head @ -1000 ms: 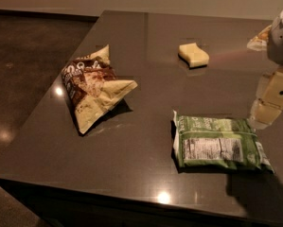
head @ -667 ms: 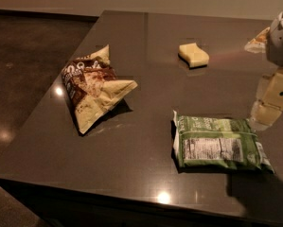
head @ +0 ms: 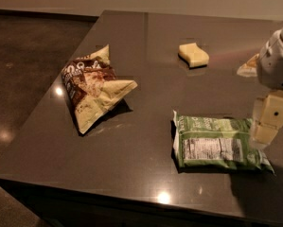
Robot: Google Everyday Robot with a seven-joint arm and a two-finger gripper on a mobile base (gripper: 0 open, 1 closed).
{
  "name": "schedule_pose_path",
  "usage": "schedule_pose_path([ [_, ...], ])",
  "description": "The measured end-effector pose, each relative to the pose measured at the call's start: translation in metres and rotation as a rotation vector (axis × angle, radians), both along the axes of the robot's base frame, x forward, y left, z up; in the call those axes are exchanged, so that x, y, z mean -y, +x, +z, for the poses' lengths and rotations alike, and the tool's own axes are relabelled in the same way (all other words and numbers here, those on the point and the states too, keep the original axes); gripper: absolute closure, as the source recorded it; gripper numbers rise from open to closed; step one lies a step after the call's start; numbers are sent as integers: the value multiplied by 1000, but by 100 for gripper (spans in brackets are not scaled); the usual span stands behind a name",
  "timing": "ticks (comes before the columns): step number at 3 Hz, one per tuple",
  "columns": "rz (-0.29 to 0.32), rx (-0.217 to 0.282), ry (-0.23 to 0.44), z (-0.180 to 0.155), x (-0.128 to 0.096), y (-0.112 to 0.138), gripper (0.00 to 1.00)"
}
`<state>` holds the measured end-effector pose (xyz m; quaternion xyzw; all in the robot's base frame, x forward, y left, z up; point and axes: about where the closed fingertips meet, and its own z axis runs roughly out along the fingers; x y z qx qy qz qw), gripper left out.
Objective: Move green jalapeno chip bag near sponge
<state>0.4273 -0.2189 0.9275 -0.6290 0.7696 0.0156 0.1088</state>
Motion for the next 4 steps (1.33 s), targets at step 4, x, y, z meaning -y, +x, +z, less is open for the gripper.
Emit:
schedule_pose_path([
  [4,40,-52,-13,-72,2,-14,18],
])
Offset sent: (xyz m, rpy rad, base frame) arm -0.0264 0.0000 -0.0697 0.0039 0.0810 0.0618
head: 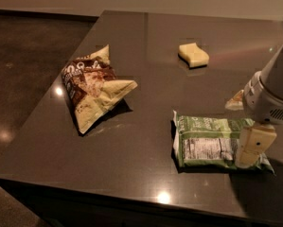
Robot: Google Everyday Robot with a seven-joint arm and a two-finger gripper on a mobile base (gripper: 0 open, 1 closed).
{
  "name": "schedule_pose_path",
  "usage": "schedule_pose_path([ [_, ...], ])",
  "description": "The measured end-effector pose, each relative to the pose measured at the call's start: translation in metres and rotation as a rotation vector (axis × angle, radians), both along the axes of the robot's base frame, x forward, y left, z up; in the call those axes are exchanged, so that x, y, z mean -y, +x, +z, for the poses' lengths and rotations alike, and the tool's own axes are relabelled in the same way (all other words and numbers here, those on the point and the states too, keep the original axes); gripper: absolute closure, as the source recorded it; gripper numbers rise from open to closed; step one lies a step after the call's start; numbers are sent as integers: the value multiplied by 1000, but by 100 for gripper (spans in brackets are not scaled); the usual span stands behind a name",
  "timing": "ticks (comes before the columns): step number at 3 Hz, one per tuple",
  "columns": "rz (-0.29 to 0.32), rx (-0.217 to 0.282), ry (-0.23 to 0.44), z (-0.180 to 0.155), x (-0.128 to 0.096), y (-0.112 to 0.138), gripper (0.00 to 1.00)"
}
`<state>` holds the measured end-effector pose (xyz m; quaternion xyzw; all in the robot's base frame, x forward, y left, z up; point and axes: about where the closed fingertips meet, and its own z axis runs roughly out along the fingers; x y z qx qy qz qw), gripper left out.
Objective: Move green jalapeno chip bag near sponge
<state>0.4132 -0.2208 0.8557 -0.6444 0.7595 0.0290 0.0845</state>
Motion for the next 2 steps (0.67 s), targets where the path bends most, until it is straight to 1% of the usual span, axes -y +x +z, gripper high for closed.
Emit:
schedule_pose_path([
  [1,-8,-7,-10,-4,2,4,49],
  [2,-12,-13,-18,-5,2,6,71],
])
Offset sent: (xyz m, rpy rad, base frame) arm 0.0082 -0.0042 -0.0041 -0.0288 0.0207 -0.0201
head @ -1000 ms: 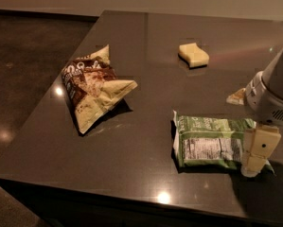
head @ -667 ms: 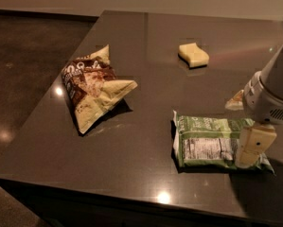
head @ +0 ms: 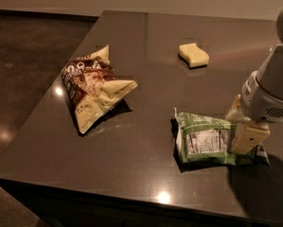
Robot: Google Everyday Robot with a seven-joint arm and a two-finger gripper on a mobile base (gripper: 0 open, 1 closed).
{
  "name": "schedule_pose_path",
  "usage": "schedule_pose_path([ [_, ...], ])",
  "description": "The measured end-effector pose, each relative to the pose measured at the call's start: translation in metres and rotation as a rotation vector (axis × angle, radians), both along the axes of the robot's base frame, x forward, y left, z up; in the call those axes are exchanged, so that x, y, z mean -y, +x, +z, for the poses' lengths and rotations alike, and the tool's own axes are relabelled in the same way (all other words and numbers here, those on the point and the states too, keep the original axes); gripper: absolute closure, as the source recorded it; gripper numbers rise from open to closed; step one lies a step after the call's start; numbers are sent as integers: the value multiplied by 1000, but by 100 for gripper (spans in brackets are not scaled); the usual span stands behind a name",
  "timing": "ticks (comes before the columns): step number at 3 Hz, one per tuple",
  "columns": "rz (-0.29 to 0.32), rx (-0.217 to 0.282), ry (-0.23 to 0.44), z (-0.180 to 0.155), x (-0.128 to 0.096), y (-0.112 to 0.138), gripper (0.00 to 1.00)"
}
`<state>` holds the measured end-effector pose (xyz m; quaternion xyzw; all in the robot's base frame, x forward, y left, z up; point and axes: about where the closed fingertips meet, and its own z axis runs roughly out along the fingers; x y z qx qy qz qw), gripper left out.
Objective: Move green jalapeno chip bag near sponge
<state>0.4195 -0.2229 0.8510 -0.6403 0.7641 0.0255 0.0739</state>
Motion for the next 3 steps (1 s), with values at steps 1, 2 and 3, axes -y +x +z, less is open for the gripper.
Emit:
schedule_pose_path([
  [1,-30,5,-9,15,-1,18,100],
  [2,-75,15,5,29,2,42,100],
  [3,-163,23,39,40,14,90,100],
])
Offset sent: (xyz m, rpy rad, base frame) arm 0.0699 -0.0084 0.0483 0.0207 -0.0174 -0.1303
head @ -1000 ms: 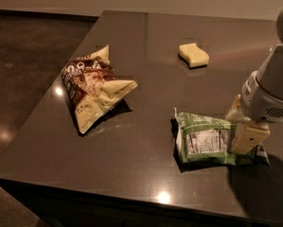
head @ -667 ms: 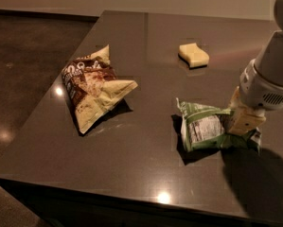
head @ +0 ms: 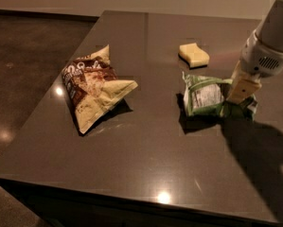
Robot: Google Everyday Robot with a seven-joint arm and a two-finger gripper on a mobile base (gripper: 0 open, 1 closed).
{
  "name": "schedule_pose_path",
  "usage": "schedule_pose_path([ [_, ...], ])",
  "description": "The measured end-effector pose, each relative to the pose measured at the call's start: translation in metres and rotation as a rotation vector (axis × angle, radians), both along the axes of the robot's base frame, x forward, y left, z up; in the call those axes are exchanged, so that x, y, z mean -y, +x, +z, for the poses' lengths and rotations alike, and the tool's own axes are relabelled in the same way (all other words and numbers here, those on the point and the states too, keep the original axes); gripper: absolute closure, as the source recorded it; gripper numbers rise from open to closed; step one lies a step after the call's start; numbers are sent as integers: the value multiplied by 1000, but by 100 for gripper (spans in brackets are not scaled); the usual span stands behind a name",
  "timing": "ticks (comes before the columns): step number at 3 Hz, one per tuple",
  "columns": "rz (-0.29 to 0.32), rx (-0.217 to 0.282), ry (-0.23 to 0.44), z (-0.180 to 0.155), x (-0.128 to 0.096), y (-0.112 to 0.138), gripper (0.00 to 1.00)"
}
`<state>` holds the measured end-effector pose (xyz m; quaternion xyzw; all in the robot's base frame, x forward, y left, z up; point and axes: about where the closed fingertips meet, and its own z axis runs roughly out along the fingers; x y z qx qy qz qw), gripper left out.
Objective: Move green jalapeno chip bag near sponge
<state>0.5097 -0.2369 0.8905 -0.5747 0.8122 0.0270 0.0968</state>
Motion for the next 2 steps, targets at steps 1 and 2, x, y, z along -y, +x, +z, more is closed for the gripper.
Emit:
schedule_pose_path([
  [1,-59,16,18,5,10,37,100],
  [2,-122,35,32,5,21,78,100],
])
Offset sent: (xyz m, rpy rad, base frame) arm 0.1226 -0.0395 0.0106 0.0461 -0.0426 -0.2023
